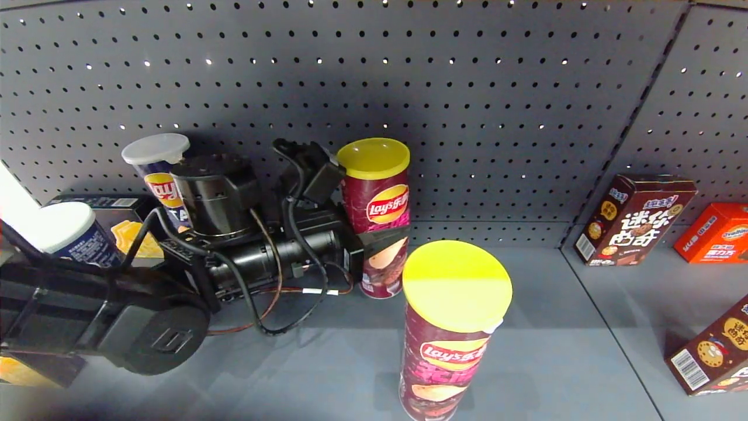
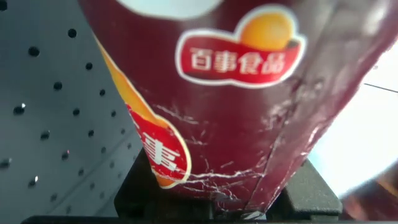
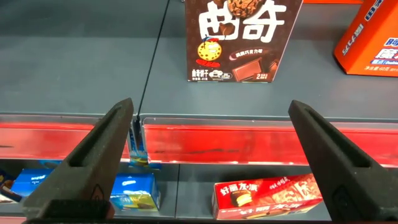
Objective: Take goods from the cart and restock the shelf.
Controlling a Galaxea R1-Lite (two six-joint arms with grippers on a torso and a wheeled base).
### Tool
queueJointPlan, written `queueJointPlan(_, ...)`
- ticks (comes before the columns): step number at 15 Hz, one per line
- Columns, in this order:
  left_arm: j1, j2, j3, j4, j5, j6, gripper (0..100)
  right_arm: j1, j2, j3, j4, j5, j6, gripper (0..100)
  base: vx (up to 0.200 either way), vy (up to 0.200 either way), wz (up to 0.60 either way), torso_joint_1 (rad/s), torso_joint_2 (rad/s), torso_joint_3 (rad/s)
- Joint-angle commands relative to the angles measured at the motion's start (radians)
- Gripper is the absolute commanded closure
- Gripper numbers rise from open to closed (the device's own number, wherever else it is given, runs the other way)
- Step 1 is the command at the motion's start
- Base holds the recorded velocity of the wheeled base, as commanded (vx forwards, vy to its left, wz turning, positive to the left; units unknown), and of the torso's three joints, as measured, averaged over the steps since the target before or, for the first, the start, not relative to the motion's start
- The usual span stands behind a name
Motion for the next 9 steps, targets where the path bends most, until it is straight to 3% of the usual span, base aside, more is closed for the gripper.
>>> queueJointPlan(1,-0.002,0.072,-0.073,-0.002,-0.001,0.000,100,0.000,0.000,0.000,0.000,0.000,0.000,0,0.000,0.000,0.00,0.000,0.00,0.000)
queueJointPlan(9,-0.006,0.130,-0.126,0.000,-0.002,0.000,100,0.000,0.000,0.000,0.000,0.000,0.000,0,0.000,0.000,0.00,0.000,0.00,0.000)
